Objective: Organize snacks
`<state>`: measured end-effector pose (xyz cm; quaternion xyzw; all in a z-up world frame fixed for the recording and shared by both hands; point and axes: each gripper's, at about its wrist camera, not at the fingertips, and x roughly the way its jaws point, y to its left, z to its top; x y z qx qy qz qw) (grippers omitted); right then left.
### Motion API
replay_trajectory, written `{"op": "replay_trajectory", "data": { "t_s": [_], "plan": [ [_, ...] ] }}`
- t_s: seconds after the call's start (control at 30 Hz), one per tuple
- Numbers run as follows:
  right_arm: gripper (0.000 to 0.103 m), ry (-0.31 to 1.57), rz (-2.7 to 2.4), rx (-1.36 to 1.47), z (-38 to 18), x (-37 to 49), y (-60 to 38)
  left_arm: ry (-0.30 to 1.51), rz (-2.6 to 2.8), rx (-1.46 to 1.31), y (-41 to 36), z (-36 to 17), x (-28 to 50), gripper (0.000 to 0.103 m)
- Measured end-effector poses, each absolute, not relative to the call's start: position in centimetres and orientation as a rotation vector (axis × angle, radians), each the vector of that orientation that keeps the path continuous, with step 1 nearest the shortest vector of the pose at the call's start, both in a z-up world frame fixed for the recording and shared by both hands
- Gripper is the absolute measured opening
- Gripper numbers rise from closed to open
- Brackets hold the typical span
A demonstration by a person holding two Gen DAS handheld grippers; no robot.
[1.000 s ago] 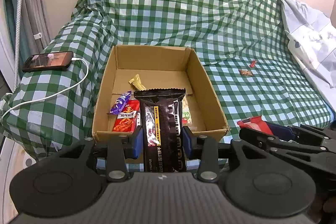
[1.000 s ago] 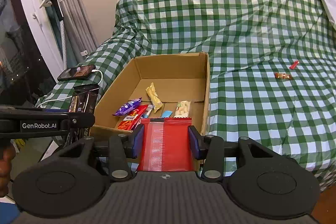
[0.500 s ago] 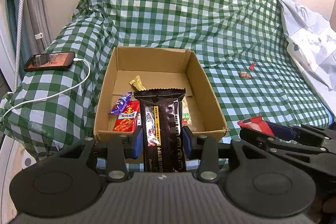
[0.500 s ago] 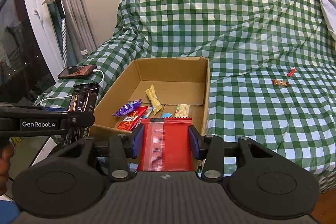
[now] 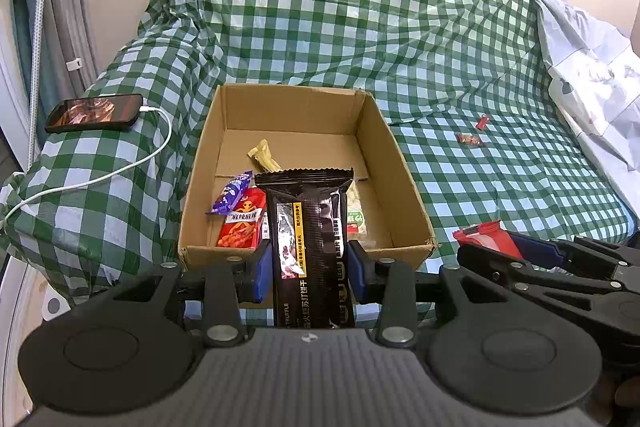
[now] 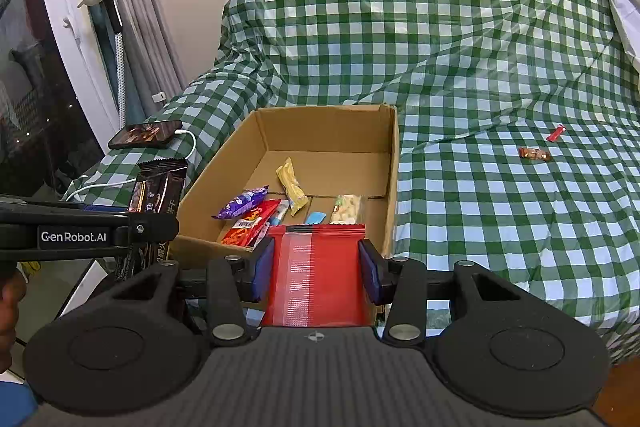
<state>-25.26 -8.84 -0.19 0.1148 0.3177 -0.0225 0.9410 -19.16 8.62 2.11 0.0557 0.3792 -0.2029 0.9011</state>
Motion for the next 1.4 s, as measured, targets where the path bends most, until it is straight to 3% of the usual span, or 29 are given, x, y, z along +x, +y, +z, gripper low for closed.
{"op": "replay_trajectory", "data": {
  "t_s": [0.73,1.4],
  "plan": [
    [0.047,0.72,-0.058,0.238,-1.8,-23.2,-8.6,0.839,-0.381,0.102,8.7,0.2,-15.7,0.043],
    [0.047,0.749,-0.061,0.25,-2.4,-15.8,-9.8,0.856,-0.343,0.087,7.0,-0.3,-7.7,0.043]
  ]
}}
